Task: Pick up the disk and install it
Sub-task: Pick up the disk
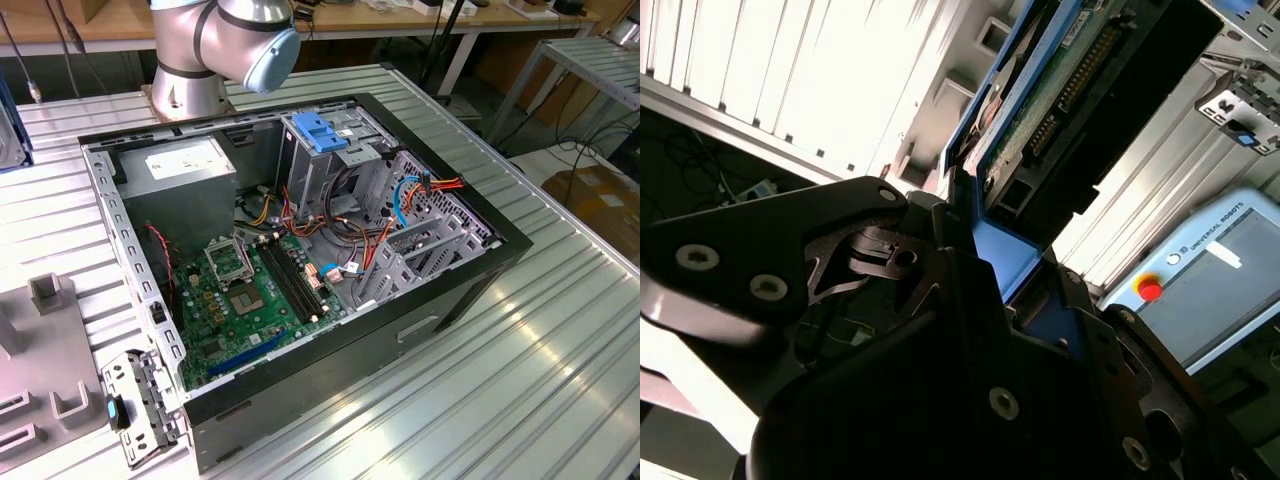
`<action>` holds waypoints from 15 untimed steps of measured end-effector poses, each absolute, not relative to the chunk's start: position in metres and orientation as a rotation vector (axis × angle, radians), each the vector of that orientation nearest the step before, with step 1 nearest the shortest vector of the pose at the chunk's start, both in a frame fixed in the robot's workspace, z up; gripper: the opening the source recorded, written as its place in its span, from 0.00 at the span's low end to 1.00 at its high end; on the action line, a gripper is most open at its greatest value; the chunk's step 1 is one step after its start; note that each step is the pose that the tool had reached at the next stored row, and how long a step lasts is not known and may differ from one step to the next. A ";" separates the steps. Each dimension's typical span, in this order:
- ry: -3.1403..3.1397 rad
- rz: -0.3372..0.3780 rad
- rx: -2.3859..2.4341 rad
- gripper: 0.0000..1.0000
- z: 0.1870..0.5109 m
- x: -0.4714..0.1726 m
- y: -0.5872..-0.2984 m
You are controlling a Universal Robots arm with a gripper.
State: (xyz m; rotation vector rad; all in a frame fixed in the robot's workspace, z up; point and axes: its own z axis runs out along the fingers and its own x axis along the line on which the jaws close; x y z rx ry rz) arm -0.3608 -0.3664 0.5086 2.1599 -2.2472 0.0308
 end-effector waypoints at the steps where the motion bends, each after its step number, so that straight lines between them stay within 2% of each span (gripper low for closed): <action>1: -2.247 0.031 2.160 0.37 0.509 -0.360 -0.366; 15: -2.247 0.031 2.160 0.37 0.509 -0.348 -0.367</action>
